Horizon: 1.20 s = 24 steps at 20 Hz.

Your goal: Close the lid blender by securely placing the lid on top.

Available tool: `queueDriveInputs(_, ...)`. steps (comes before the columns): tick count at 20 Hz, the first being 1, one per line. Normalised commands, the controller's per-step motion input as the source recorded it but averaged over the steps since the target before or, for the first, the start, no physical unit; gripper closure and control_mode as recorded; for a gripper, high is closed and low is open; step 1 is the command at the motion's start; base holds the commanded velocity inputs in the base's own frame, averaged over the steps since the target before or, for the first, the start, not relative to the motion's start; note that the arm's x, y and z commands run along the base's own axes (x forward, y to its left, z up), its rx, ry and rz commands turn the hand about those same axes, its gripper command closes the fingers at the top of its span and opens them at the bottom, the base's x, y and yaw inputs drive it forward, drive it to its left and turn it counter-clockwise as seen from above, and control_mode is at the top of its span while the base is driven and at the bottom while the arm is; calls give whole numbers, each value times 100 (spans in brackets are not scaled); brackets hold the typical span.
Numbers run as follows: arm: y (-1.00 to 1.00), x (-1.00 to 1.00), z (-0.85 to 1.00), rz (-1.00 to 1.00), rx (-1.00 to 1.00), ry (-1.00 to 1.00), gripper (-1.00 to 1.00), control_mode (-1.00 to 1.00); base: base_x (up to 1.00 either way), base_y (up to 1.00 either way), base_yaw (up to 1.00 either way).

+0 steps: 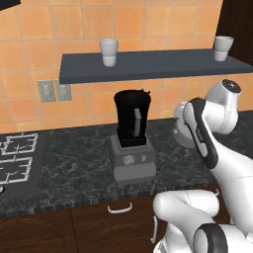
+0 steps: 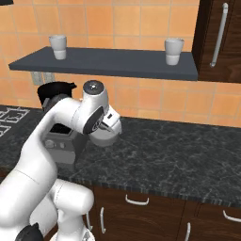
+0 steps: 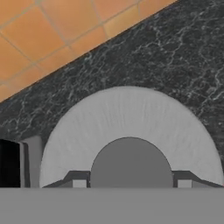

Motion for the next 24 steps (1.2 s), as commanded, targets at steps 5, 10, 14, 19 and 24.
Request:
queueDriveInputs(5,38,-20,100,0,0,-4,100,-100,0,0,0)
queueDriveInputs(10,40,-20,96,0,0,-5,100,-100,0,0,0)
queueDriveInputs(14,45,-18,96,0,0,-7,100,-100,0,0,0)
queueDriveInputs(19,48,-14,98,1,0,-8,100,-100,0,0,0)
queueDriveInputs(24,53,2,71,0,0,-4,100,-100,0,0,0)
